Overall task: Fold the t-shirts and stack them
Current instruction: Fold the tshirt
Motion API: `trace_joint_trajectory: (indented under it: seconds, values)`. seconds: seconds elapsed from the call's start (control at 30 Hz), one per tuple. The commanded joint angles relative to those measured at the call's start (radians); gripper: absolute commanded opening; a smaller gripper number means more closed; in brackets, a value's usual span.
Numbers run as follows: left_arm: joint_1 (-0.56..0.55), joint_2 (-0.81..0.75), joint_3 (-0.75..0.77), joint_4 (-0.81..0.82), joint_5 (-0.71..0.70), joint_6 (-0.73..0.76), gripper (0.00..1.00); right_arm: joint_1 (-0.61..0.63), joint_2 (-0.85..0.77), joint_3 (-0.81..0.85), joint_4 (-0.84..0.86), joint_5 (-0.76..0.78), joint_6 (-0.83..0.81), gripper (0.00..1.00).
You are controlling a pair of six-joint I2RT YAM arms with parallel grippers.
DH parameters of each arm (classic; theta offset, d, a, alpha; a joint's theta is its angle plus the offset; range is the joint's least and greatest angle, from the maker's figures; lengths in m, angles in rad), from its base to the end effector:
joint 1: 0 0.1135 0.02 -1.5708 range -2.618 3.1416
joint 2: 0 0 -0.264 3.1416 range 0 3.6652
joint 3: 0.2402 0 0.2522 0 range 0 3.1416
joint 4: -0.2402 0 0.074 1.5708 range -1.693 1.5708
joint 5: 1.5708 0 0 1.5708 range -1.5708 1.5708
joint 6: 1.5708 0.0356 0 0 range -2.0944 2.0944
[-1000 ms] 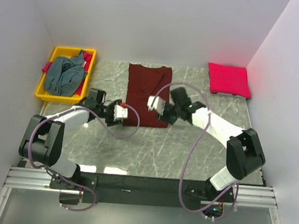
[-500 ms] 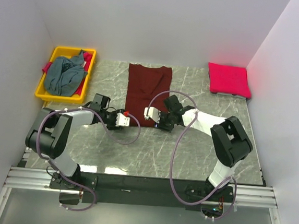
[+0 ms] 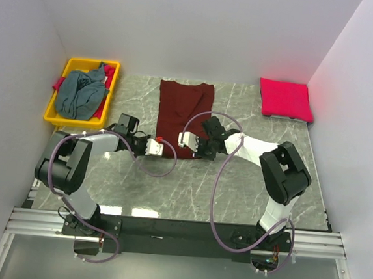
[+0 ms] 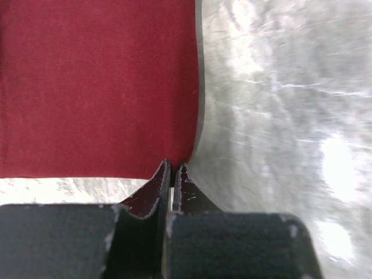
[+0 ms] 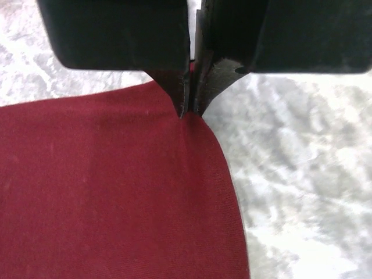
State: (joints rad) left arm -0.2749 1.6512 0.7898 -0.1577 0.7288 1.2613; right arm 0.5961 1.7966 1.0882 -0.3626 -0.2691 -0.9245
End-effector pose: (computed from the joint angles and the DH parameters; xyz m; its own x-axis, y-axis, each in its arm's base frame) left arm 0.2813 -0.1040 0.1442 0.2632 0.6640 -0.6999 0.9447 -0.0304 0.3265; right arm 0.2894 0.2077 0.1619 0.0788 -0.8765 -0.4749 -0.9693 0.0440 -0.2421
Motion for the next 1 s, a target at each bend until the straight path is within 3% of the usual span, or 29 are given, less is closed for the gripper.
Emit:
trace_joint_trajectory:
  seconds: [0.0,0.27,0.47,0.63,0.73,0.87,0.97]
  values:
    - [-0.003,-0.083,0.040,-0.117,0.041,-0.023,0.01,-0.001,-0.095,0.065,-0.108,-0.007,0.038,0.00]
    - [-0.009,-0.227,0.132,-0.339,0.093,-0.088,0.01,-0.018,-0.235,0.170,-0.315,-0.053,0.110,0.00]
    - [-0.047,-0.372,0.079,-0.502,0.075,-0.074,0.01,0.033,-0.400,0.049,-0.384,-0.055,0.150,0.00]
    - [-0.113,-0.522,0.016,-0.690,0.081,-0.059,0.01,0.158,-0.568,-0.111,-0.420,-0.073,0.223,0.00]
    - [-0.152,-0.600,-0.066,-0.750,0.129,-0.112,0.01,0.192,-0.646,-0.162,-0.440,-0.085,0.257,0.00]
    - [-0.149,-0.584,-0.034,-0.781,0.153,-0.158,0.00,0.179,-0.625,-0.137,-0.447,-0.085,0.227,0.00]
    - [-0.083,-0.478,0.103,-0.789,0.170,-0.134,0.00,0.105,-0.545,-0.062,-0.472,-0.119,0.172,0.00]
